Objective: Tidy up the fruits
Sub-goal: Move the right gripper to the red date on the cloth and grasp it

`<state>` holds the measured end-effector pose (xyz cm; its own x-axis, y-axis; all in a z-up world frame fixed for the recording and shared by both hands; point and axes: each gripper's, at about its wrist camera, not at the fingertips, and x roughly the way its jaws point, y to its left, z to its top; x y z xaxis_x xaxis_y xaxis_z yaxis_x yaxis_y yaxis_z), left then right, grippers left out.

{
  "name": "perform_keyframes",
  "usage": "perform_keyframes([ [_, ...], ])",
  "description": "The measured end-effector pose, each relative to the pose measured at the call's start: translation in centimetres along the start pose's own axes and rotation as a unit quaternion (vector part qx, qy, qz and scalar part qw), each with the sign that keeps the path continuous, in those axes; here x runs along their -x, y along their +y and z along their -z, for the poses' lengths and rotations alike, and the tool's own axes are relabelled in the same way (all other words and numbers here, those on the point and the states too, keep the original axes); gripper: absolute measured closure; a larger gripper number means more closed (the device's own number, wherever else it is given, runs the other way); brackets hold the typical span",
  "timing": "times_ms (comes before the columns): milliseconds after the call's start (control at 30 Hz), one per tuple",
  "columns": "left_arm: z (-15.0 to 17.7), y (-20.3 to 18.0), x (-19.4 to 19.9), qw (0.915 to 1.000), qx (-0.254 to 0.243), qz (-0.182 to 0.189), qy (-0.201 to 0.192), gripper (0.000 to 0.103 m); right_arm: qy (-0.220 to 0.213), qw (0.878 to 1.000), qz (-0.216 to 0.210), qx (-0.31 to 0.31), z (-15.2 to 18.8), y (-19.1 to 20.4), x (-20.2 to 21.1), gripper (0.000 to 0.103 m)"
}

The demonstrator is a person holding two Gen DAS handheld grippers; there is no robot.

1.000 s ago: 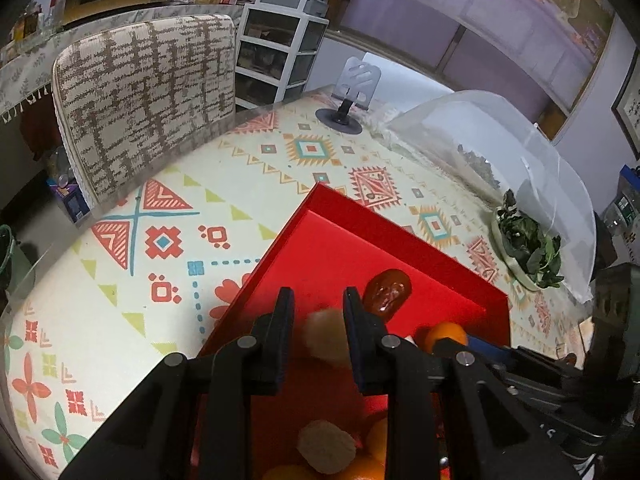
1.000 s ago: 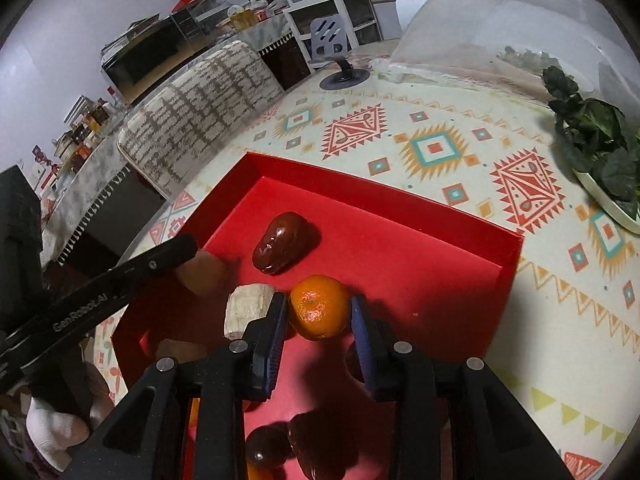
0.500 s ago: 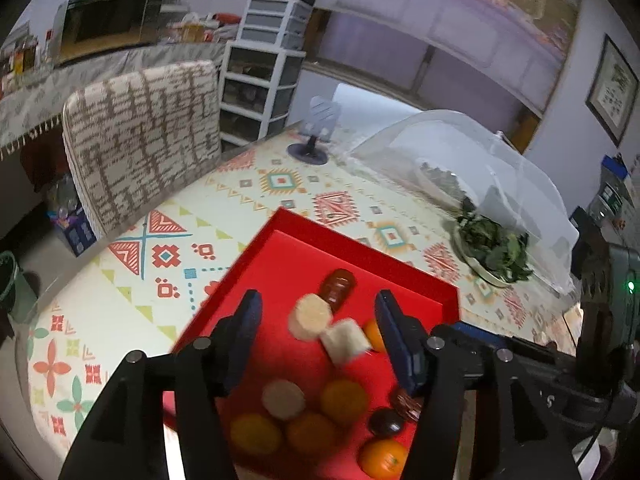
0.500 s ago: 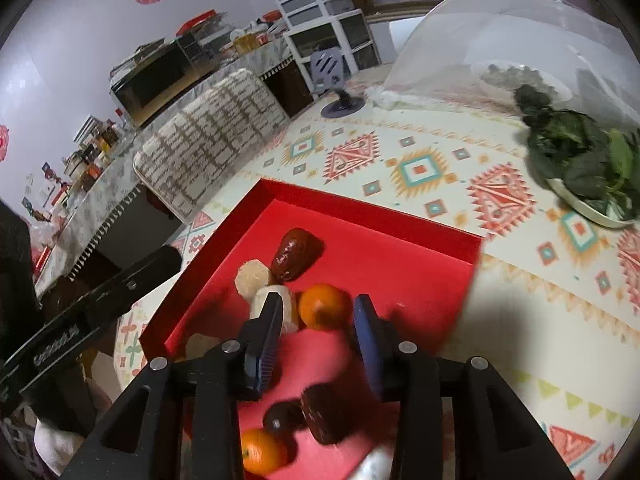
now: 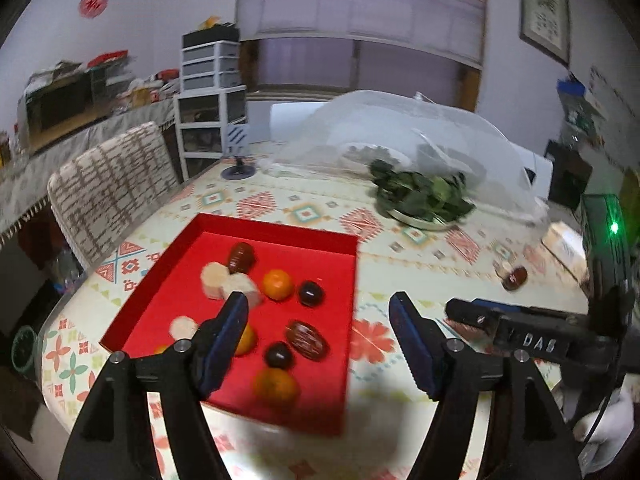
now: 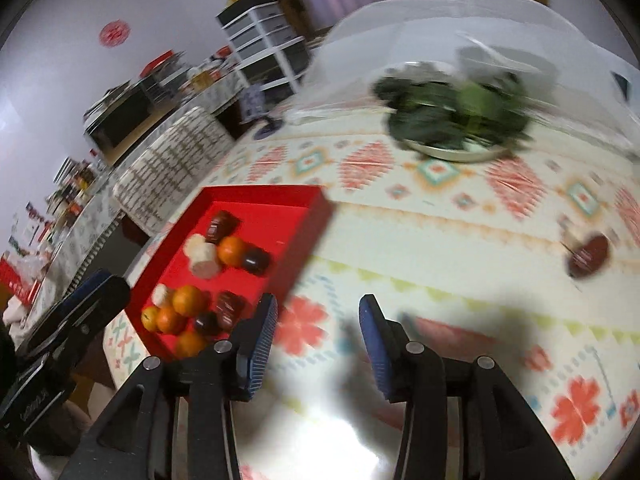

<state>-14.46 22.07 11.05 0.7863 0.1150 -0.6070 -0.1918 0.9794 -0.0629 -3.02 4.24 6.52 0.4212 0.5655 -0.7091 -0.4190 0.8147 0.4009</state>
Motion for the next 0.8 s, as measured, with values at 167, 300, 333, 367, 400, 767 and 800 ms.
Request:
perform_keyframes([
  [167,1.0,-2.6,0.6,0.9998,-0.019,0.000,0.006,0.030,-0.016,0.999,0.008,-0.032,1.5,-3.5,2.7,0.056],
  [300,1.4,-4.3,1.1,0.9994,-0.033,-0.008,0.003,0.030,-0.024,0.999,0.011,-0.047,2.5,-5.6,4.4,0.056],
  [333,1.5,-4.8,1.3,0.9993,-0.036,-0.009,0.003,0.030,-0.026,0.998,0.012,-0.049,2.6,-5.8,4.6,0.056],
  [367,1.4,-5.0,1.3,0.9992,-0.039,-0.009,0.002,0.030,-0.028,0.998,0.012,-0.051,2.8,-6.2,4.9,0.056],
  [400,1.5,-5.4,1.4,0.9990,-0.043,-0.009,0.002,0.030,-0.029,0.998,0.013,-0.053,2.9,-6.5,5.2,0.056],
  [767,1.8,-7.4,1.4,0.9981,-0.061,-0.004,0.010,0.030,-0.037,0.997,0.012,-0.073,3.8,-8.9,6.2,0.054],
  [800,1.8,-7.5,1.3,0.9981,-0.061,-0.003,0.012,0.029,-0.037,0.996,0.012,-0.076,3.9,-9.2,6.2,0.054],
])
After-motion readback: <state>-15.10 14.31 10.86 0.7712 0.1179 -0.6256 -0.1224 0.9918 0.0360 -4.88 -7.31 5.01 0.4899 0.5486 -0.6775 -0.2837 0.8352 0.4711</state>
